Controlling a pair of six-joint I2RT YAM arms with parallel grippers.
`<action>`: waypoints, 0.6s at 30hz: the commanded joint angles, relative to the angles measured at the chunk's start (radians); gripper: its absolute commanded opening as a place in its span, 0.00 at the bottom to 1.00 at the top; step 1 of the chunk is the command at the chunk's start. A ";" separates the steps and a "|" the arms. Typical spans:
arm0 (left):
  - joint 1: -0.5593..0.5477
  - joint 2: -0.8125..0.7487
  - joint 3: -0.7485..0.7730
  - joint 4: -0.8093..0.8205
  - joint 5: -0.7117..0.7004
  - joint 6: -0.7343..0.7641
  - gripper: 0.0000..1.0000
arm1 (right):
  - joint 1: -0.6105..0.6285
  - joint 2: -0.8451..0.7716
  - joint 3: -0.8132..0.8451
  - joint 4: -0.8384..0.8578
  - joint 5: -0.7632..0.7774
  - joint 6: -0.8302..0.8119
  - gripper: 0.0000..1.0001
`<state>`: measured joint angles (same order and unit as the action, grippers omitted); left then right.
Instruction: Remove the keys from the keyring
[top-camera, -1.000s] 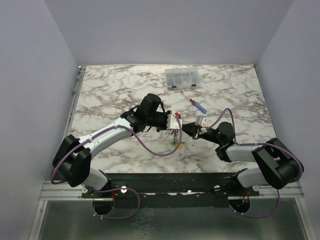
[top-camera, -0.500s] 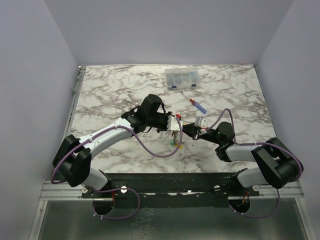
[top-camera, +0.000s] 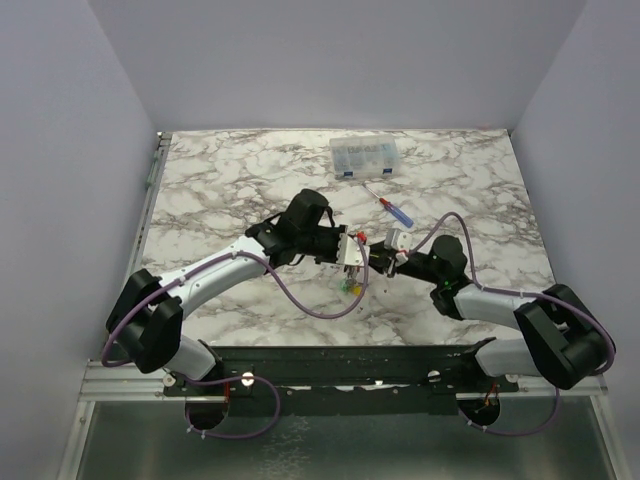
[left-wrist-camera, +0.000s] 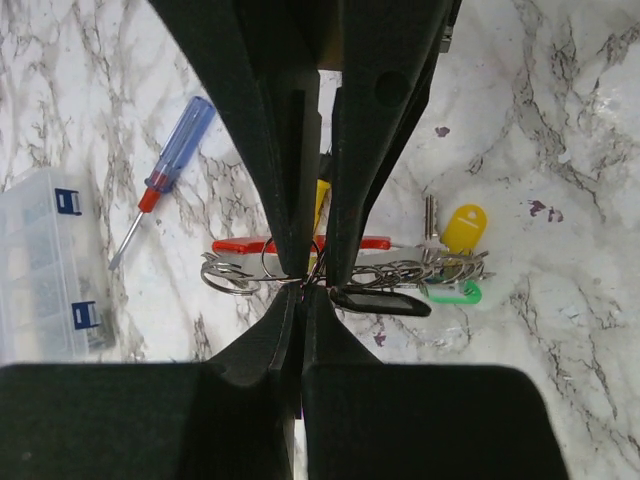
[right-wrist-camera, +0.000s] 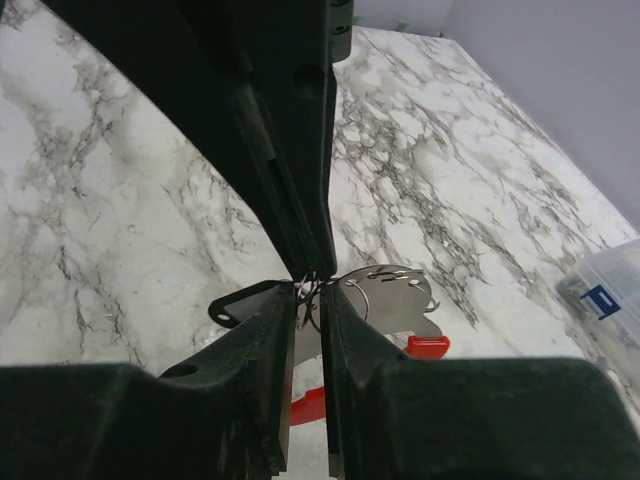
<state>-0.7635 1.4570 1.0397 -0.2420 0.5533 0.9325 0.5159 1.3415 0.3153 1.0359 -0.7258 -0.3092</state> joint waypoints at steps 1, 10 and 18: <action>-0.032 -0.008 0.052 -0.040 -0.072 0.093 0.00 | 0.001 -0.056 0.056 -0.213 0.026 -0.060 0.24; -0.080 0.001 0.073 -0.084 -0.146 0.145 0.00 | 0.001 -0.084 0.086 -0.327 0.037 -0.079 0.25; -0.131 0.005 0.066 -0.106 -0.240 0.224 0.00 | 0.000 -0.070 0.129 -0.374 0.050 -0.070 0.17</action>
<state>-0.8612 1.4590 1.0809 -0.3428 0.3599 1.0889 0.5159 1.2648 0.4000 0.7136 -0.7143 -0.3759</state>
